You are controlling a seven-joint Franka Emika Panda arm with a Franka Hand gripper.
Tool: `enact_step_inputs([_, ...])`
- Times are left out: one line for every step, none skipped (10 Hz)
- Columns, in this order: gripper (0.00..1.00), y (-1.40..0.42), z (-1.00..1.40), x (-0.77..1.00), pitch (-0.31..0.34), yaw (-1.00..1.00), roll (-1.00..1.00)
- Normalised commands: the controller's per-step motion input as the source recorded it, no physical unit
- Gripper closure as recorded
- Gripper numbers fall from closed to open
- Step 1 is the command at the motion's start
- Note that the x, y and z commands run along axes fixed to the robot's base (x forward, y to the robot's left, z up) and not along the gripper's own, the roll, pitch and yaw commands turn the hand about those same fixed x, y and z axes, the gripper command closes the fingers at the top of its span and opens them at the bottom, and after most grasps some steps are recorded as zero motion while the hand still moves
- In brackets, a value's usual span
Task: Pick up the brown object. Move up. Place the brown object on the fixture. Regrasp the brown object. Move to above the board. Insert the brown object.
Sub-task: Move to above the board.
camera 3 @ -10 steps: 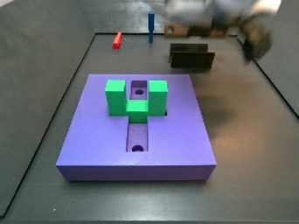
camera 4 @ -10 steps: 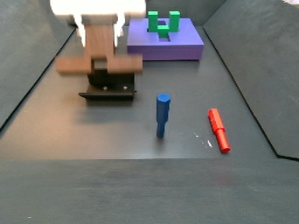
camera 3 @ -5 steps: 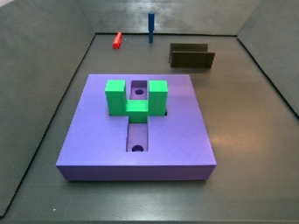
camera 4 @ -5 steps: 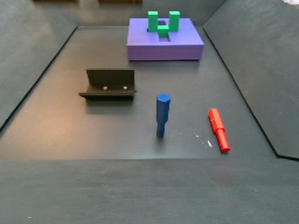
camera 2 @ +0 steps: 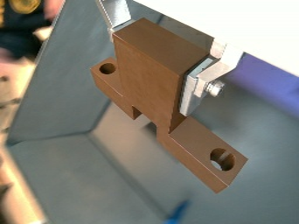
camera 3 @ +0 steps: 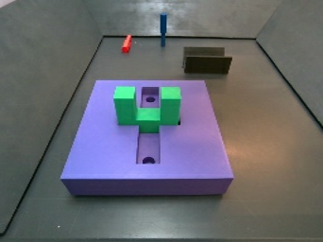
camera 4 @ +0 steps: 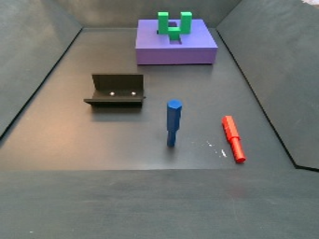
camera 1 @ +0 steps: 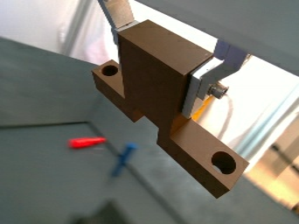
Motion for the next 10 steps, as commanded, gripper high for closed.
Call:
enact_step_inputs([1.00, -1.40, 0.25, -1.07, 0.063, -0.06, -1.00])
enact_step_inputs([1.00, -1.40, 0.26, -1.04, 0.071, -0.06, -1.00])
enact_step_inputs([1.00, -1.40, 0.26, -1.06, 0.071, -0.05, -1.00])
enact_step_inputs([1.00, -0.68, 0.12, -0.57, 0.064, -0.05, -1.00])
enact_step_inputs([1.00, -0.32, 0.05, -0.30, 0.062, -0.04, -1.00])
enact_step_inputs([1.00, -0.13, 0.03, -0.13, 0.063, -0.03, -1.00])
enact_step_inputs([1.00, -0.09, 0.03, -0.11, 0.049, -0.03, -1.00])
enact_step_inputs([1.00, -0.02, 0.00, -0.08, 0.021, -0.02, -0.82])
enact_step_inputs([1.00, 0.00, 0.01, -0.07, 0.004, -0.02, -0.60])
enact_step_inputs([1.00, 0.00, 0.00, -0.05, -0.009, -0.01, -0.41])
